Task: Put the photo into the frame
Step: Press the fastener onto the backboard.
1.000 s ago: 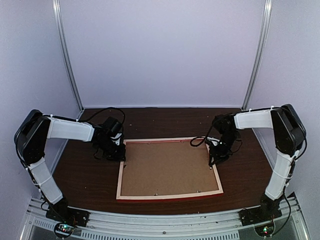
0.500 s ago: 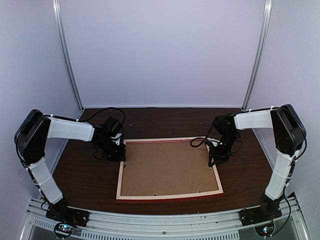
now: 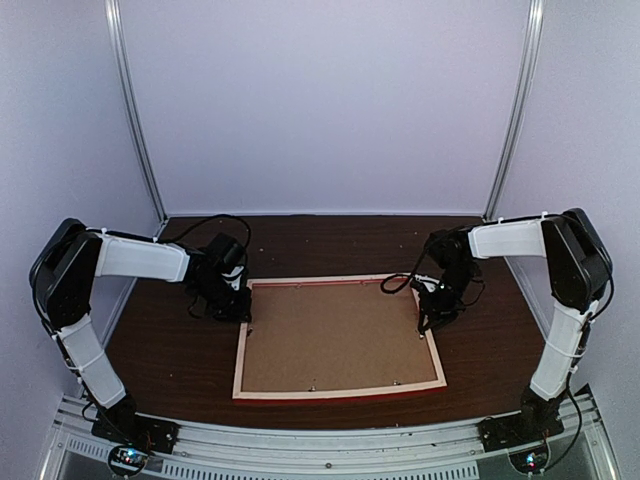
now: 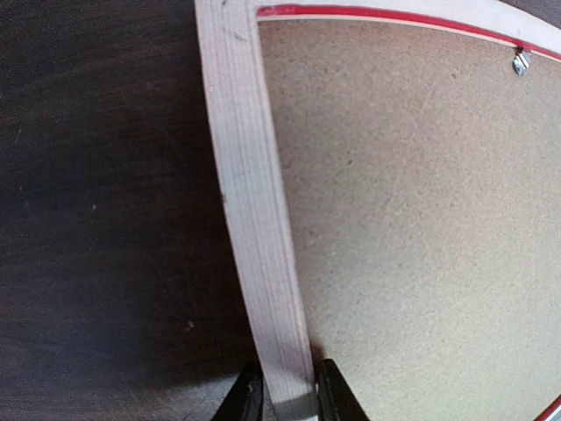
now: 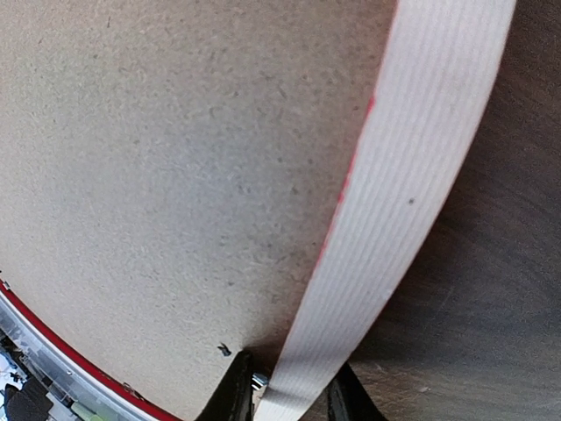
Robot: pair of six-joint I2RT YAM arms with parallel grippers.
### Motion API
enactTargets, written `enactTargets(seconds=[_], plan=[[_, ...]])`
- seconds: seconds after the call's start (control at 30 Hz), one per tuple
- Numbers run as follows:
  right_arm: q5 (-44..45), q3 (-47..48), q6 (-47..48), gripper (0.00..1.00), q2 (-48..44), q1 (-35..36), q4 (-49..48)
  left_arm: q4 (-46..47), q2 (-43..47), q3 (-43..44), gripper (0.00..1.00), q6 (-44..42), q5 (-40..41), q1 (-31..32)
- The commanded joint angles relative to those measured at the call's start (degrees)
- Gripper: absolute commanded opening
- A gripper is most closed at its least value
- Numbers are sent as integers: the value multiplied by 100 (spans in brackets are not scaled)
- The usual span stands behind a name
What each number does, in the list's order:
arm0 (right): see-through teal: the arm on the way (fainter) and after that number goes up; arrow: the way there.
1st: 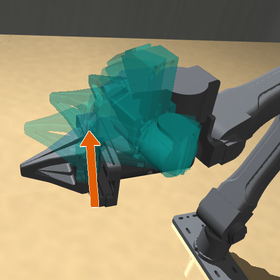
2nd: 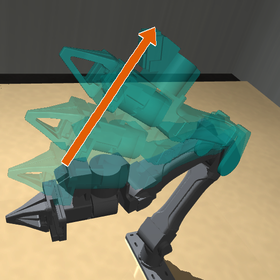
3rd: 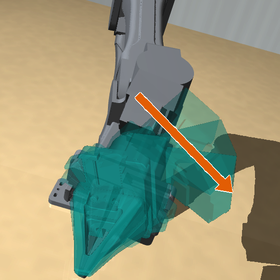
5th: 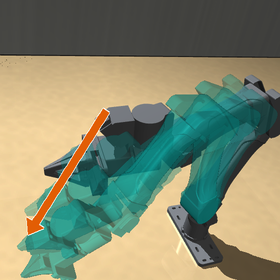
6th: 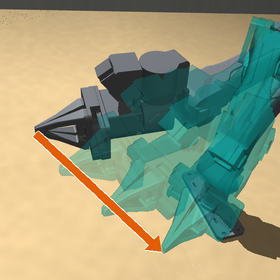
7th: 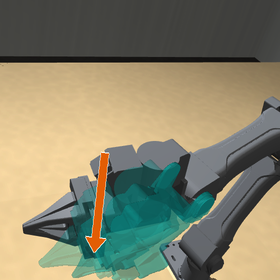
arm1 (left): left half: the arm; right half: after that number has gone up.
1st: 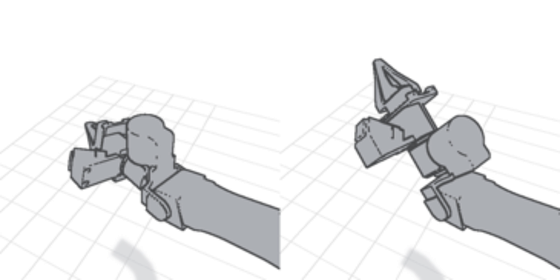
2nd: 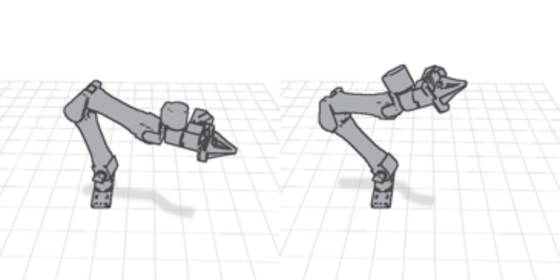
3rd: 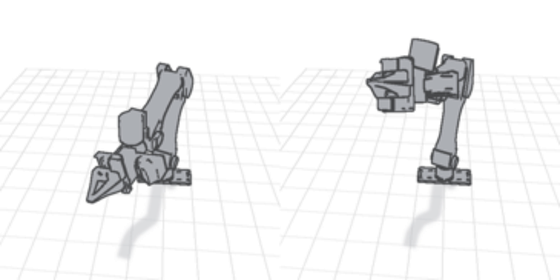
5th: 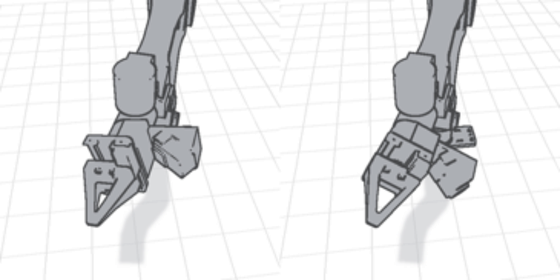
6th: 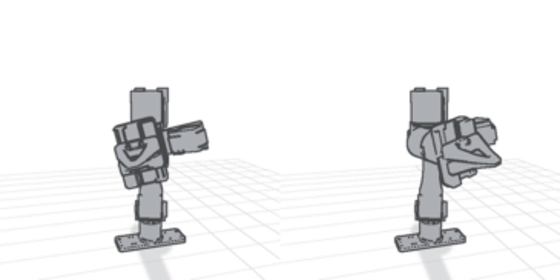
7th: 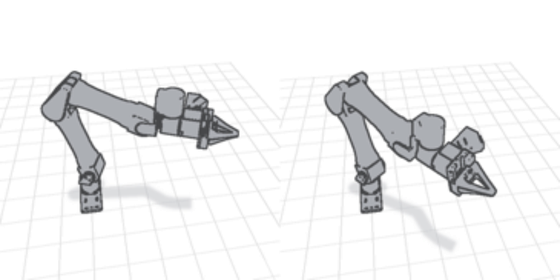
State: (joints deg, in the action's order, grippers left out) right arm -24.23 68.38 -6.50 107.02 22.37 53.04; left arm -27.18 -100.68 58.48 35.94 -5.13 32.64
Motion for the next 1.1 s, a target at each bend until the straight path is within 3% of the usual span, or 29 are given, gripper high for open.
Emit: enactTargets(seconds=[0.0, 0.2, 0.6, 0.87, 1.07], plan=[[301, -198, 424, 21, 248, 145, 545, -154, -163, 73, 23, -131, 59, 40], [-359, -181, 436, 21, 240, 124, 262, -166, -162, 80, 23, -140, 50, 40], [-830, -214, -16, 44, -176, -261, -78, -143, -144, 41, 23, -125, 80, 40], [-645, -387, -28, 51, -402, -268, 41, -117, -143, 32, 23, -114, 65, 40], [-546, -470, -114, 50, -549, -268, -11, -112, -142, 23, 23, -114, 64, 40]])
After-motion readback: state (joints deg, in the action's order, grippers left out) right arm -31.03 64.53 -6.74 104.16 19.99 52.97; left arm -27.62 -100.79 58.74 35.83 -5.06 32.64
